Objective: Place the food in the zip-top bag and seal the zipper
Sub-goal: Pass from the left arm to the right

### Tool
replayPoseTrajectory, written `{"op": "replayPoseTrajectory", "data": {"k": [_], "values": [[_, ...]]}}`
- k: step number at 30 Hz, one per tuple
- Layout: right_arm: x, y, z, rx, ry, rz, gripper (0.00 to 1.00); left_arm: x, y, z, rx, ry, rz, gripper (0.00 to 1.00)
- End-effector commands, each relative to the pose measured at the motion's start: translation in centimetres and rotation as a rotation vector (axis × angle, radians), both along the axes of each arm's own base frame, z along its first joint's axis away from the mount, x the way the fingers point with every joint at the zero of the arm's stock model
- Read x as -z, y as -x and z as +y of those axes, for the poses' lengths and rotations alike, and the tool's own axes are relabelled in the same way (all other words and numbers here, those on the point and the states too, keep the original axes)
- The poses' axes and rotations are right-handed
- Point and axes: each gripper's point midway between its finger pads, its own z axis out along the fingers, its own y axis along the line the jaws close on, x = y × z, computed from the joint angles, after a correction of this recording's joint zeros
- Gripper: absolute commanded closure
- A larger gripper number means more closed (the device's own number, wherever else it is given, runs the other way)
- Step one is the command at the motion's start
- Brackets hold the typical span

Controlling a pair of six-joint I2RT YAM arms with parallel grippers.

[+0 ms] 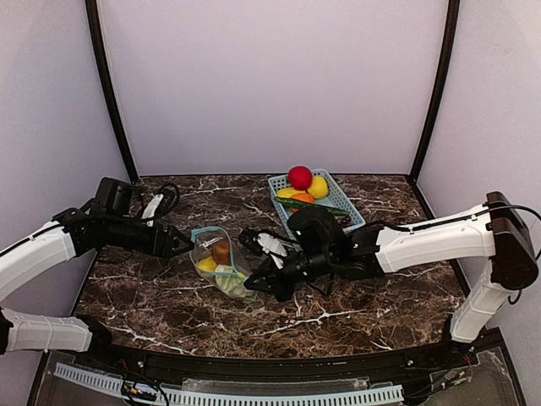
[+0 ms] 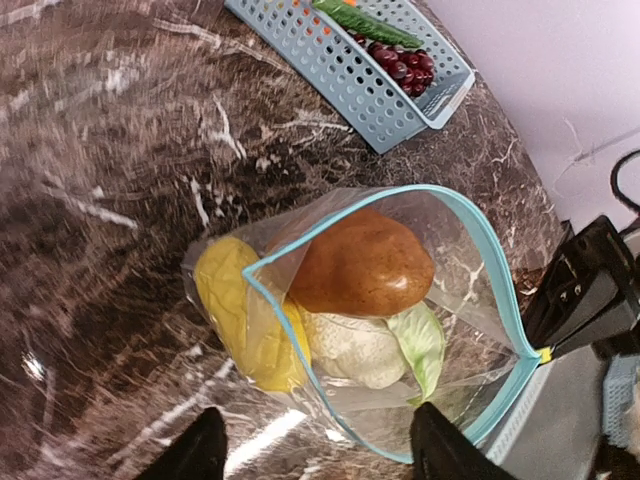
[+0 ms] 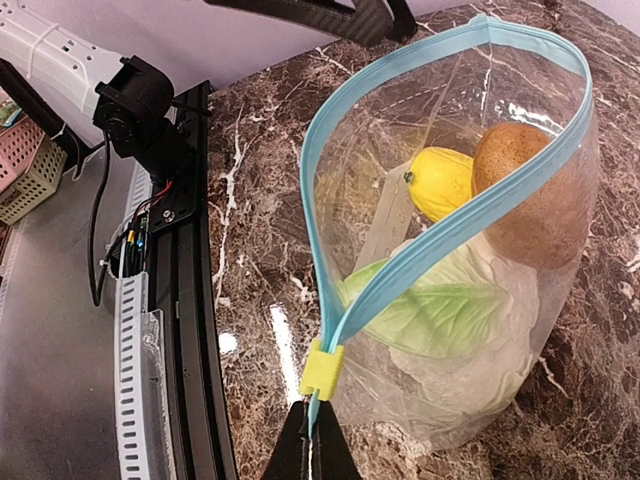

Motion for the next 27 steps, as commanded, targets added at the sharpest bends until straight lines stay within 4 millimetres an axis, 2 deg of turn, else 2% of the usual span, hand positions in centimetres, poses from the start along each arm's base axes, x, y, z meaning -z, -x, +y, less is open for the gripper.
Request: {"op": "replayPoseTrajectory", "data": {"k": [1, 4, 6, 9, 13, 17, 20, 27], "values": [[-1.9, 0.1, 0.2, -0.022, -0.061, -0.030, 1.00, -4.9, -1.2, 1.2, 0.006, -0.068, -0.229, 0.26], [-1.8, -0.1, 0.1, -0.013, -0.055, -0.035, 1.00, -8.2, -1.4, 0.4, 0.091, -0.058, -0.386, 0.24], [-1.6, -0.2, 0.1, -0.005, -0.051, -0.035, 1.00, -10.6, -0.4, -1.4, 0.221, 0.009, -0.500, 0.24], [-1.7, -0.3, 0.1, 0.005, -0.059, -0.032, 1.00, -11.6, 2.7, -4.5, 0.426, 0.121, -0.605, 0.25], [-1.7, -0.4, 0.1, 0.014, -0.063, -0.029, 1.00, -10.0, 5.3, -7.7, 0.602, 0.128, -0.663, 0.26], [-1.7, -0.4, 0.1, 0.017, -0.063, -0.029, 1.00, -8.2, 6.3, -9.8, 0.695, 0.139, -0.611, 0.31], [-1.7, -0.6, 0.0, 0.022, -0.061, -0.028, 1.00, -6.8, 6.1, -10.8, 0.707, 0.143, -0.565, 0.34], [-1.7, -0.7, -0.1, 0.032, -0.061, -0.030, 1.00, -4.9, 7.2, -12.5, 0.792, 0.141, -0.527, 0.37]]}}
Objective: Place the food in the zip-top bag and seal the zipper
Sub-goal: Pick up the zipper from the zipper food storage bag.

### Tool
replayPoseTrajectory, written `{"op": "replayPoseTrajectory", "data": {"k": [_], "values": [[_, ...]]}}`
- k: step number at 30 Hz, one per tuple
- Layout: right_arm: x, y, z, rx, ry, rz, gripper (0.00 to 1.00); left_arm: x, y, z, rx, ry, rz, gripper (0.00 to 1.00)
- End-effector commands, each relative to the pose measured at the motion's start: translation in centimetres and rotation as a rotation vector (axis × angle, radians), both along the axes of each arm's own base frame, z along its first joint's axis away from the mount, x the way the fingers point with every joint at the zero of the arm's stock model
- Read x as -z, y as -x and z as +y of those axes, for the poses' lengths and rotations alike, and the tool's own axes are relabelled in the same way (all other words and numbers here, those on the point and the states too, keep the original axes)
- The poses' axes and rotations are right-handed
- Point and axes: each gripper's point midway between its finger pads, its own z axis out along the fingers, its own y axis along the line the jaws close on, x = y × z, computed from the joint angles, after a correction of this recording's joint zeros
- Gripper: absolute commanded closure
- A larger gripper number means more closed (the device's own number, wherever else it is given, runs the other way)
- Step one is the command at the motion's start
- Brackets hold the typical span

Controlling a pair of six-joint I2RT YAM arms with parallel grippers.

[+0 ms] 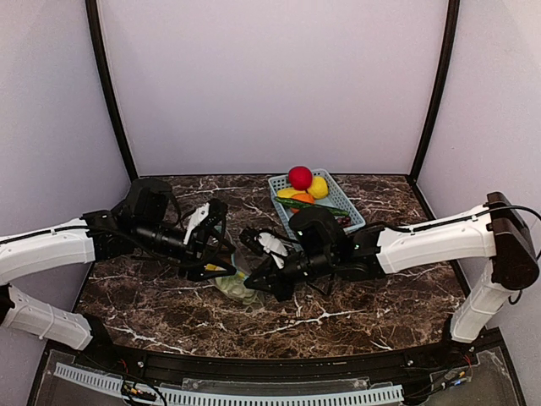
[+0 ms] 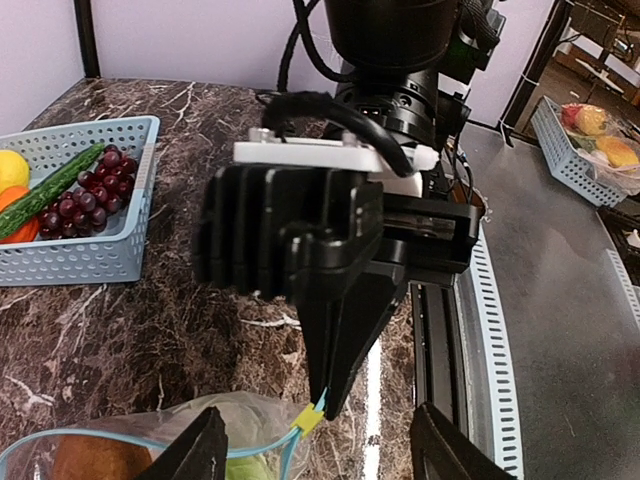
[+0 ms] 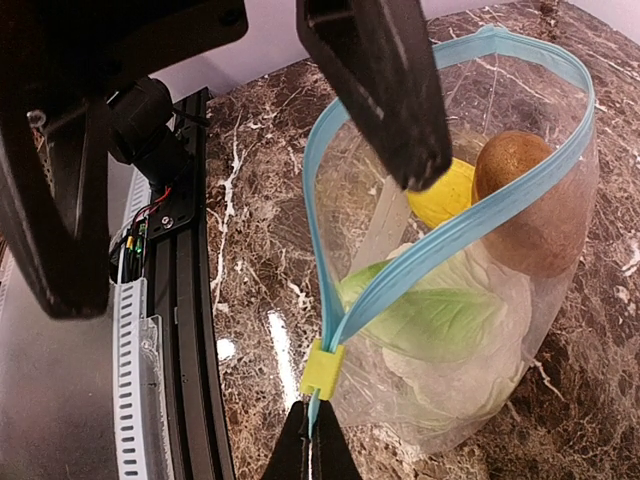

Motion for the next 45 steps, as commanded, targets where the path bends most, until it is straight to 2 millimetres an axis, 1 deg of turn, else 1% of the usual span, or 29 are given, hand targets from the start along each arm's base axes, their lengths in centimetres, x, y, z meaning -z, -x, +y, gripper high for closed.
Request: {"op": "replayPoseTrajectory", "data": {"k": [1, 4, 8, 14, 17, 21, 25, 30, 35, 37, 40, 45], "values": [[-1.5, -0.5, -0.2, 0.024, -0.047, -0.022, 1.00, 0.5, 0.8, -0.8, 0.066, 0.009, -0.009, 0.38], [-1.4, -0.6, -0.3, 0.030, -0.050, -0.017, 1.00, 1.1, 0.8, -1.0, 0.078, -0.004, -0.004, 0.41], [-1.5, -0.8, -0.3, 0.035, -0.062, -0.012, 1.00, 2.9, 0.6, -1.2, 0.085, -0.039, 0.021, 0.45], [-1.7, -0.9, -0.2, 0.030, -0.075, -0.009, 1.00, 4.2, 0.1, -1.2, 0.061, -0.074, 0.026, 0.49], [-1.7, -0.9, -0.2, 0.029, -0.076, -0.009, 1.00, 4.5, 0.1, -1.2, 0.060, -0.086, 0.028, 0.51], [-1.6, -0.8, -0.2, 0.029, -0.076, -0.008, 1.00, 4.8, 0.0, -1.0, 0.057, -0.101, 0.023, 0.56], [-1.6, -0.9, -0.2, 0.030, -0.077, -0.007, 1.00, 5.6, 0.1, -1.0, 0.056, -0.141, 0.006, 0.62], [-1.5, -1.0, -0.2, 0.035, -0.077, -0.006, 1.00, 5.9, 0.3, -1.0, 0.062, -0.157, 0.003, 0.69], [-1.5, -1.3, -0.3, 0.045, -0.081, -0.004, 1.00, 6.1, 0.4, -0.9, 0.069, -0.168, 0.009, 0.80], [-1.5, -1.4, -0.3, 0.048, -0.082, -0.002, 1.00, 6.2, 0.5, -1.0, 0.073, -0.177, 0.013, 0.83], [-1.6, -1.4, -0.4, 0.049, -0.087, -0.004, 1.00, 6.4, 0.7, -1.0, 0.081, -0.190, 0.017, 0.84], [-1.7, -1.5, -0.2, 0.045, -0.092, -0.003, 1.00, 6.5, 0.5, -1.0, 0.074, -0.200, 0.013, 0.83]]}}
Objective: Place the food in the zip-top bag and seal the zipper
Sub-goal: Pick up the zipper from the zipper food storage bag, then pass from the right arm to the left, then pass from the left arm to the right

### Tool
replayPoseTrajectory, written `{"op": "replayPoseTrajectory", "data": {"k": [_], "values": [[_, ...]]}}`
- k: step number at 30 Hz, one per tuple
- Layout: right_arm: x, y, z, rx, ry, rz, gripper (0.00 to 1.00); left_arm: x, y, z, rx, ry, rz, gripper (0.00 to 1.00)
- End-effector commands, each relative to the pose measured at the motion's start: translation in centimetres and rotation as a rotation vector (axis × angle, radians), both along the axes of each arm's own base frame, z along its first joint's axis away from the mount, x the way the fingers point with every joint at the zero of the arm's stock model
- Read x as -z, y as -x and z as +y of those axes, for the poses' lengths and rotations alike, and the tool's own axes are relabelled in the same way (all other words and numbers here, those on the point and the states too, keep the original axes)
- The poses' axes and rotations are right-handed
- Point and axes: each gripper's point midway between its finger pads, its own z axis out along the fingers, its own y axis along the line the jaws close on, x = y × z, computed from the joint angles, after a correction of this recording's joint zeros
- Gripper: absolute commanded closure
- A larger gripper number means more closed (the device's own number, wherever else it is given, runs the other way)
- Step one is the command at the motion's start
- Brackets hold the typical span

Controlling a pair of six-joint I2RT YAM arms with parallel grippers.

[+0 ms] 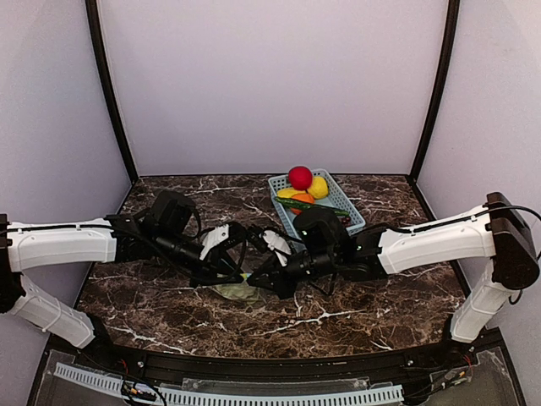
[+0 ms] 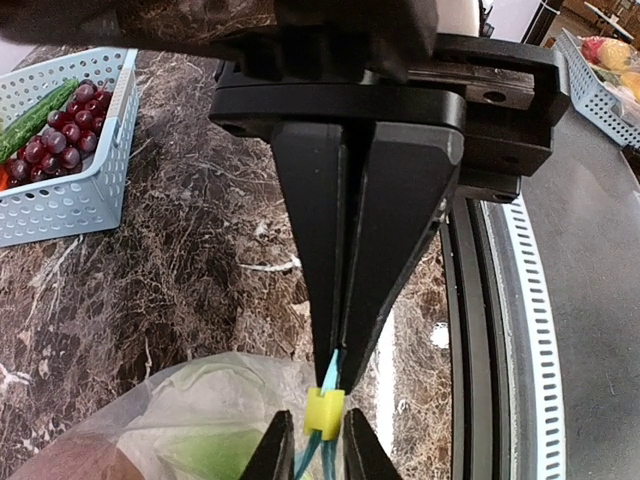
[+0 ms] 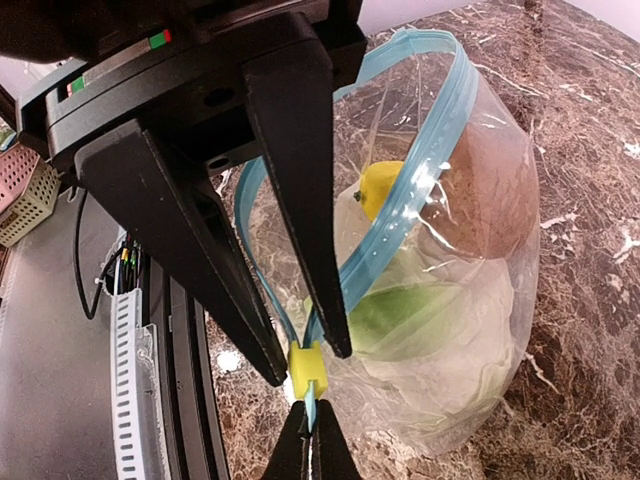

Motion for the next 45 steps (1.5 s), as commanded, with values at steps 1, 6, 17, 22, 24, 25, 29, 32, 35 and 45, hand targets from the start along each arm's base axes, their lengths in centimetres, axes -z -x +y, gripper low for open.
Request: {"op": "replayPoseTrajectory", "data": {"k": [1, 6, 17, 22, 24, 25, 29, 32, 35, 45], "values": [[-1.9, -0.6, 0.3, 0.005, -0.069, -0.027, 1.00, 0.6, 0.5, 0.2, 0.010, -0.040, 0.021, 0.83], [-1.7, -0.6, 0.3, 0.000, -0.066, -0.024, 1.00, 0.6, 0.6, -0.2, 0.019, -0.033, 0.056, 0.85], [-1.6, -0.5, 0.2, -0.002, -0.060, -0.029, 1.00, 0.2, 0.9, -1.0, 0.033, -0.001, 0.115, 0.98], [-1.7, -0.6, -0.4, 0.025, -0.064, -0.031, 1.00, 0.1, 1.0, -1.1, 0.037, 0.004, 0.126, 0.99], [-1.9, -0.6, -0.6, 0.031, -0.067, -0.030, 0.97, -0.1, 1.0, -1.2, 0.037, 0.005, 0.127, 0.99], [-1.8, -0.5, -0.8, 0.034, -0.066, -0.027, 0.91, -0.2, 0.9, -1.2, 0.034, 0.006, 0.129, 0.99], [-1.8, -0.8, -1.5, 0.065, -0.069, -0.015, 0.74, -0.7, 0.8, -1.2, 0.028, 0.016, 0.123, 0.99], [-1.9, -1.1, -2.4, 0.079, -0.100, 0.012, 0.61, -1.0, 0.8, -1.2, 0.025, 0.021, 0.121, 0.99], [-2.3, -0.8, -2.8, 0.071, -0.139, 0.025, 0.53, -1.1, 0.8, -1.2, 0.027, 0.024, 0.123, 0.99], [-2.4, -0.3, -1.6, -0.005, -0.154, 0.035, 0.60, -1.5, 1.1, -1.2, 0.044, 0.034, 0.137, 0.99]]}}
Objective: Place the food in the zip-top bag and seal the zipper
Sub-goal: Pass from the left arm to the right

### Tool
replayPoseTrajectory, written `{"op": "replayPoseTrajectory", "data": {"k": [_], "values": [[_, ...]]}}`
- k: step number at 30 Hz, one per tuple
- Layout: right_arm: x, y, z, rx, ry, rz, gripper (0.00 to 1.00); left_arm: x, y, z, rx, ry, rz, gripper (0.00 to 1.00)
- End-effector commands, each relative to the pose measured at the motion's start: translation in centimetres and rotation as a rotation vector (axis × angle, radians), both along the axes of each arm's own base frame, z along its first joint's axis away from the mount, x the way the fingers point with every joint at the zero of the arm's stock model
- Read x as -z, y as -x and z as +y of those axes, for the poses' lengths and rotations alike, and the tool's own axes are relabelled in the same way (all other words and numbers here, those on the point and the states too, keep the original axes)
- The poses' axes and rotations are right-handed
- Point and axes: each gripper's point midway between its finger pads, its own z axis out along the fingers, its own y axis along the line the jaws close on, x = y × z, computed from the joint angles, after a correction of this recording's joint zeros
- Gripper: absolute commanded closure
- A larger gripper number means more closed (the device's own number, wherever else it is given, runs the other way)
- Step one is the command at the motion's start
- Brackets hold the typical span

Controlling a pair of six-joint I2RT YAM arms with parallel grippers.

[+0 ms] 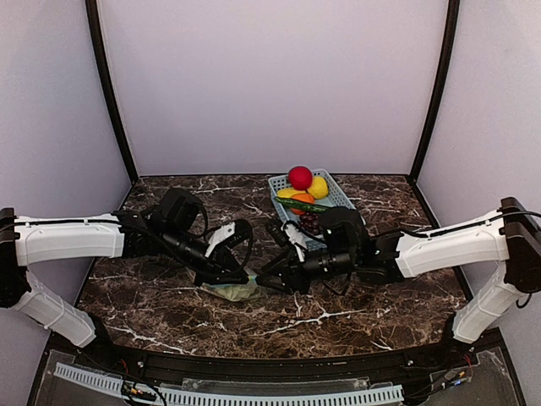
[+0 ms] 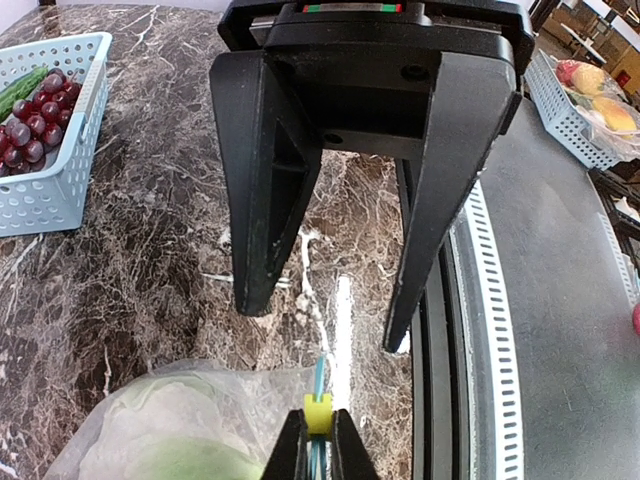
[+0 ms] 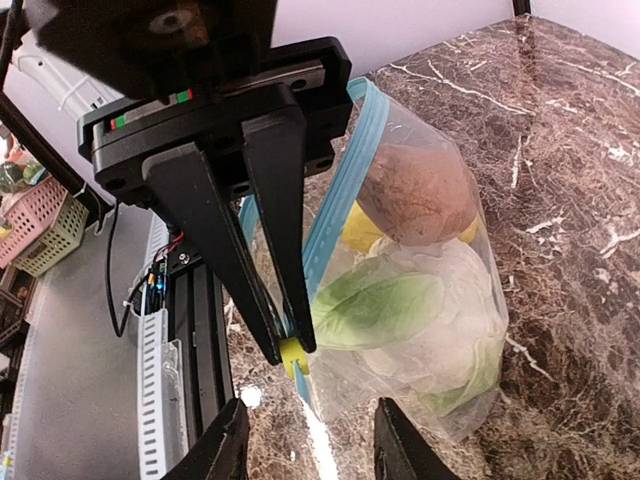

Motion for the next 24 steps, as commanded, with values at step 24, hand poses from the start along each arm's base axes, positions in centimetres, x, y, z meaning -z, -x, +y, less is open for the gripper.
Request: {"op": "replayPoseTrajectory", "data": {"k": [24], "values": [[-0.2, 0.0, 2.3, -0.080, -0.033, 0.005, 1.00, -1.2, 0.4, 0.1, 0.022, 0.015, 0.010, 0.99]]}}
